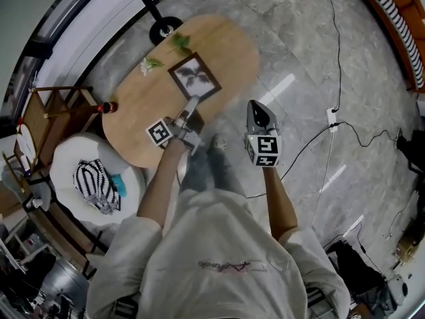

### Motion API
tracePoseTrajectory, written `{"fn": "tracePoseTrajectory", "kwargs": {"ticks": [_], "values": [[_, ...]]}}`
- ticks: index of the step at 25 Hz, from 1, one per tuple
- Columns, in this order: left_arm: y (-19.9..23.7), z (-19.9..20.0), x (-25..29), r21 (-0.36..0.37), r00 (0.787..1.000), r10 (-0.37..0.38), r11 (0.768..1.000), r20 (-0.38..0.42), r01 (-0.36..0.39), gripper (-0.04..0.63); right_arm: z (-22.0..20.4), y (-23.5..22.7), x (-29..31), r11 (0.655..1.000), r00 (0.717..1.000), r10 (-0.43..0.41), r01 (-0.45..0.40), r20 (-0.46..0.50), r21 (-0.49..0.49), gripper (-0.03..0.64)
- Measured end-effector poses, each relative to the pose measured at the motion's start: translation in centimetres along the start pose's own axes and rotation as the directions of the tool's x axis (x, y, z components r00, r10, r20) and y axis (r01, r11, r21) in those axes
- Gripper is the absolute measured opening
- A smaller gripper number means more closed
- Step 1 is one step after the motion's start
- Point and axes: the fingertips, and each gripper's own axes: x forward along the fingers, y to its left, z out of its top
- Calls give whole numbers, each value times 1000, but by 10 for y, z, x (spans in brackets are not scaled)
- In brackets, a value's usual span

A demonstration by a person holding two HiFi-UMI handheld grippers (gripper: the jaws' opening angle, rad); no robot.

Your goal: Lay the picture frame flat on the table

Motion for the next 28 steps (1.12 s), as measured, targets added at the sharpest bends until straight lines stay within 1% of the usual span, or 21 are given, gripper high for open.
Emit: {"fn": "tracePoseTrajectory", "kwargs": {"ticks": [6,21,25,28], "values": [[43,9,0,-16,1000,28,999,-7,-28,69,-29,-2,21,1000,1000,-8,8,-25,17,5],[166,9,-16,-95,997,83,992,0,-82,69,-113,8,73,999,997,-4,8,-77,49,5],[203,9,-26,-112,993,119,987,3,-118,69,-138,12,88,999,995,6,0,-95,55,5],[223,9,-30,-120,991,132,984,3,-131,69,-151,15,99,998,995,16,-11,-101,57,5]]}}
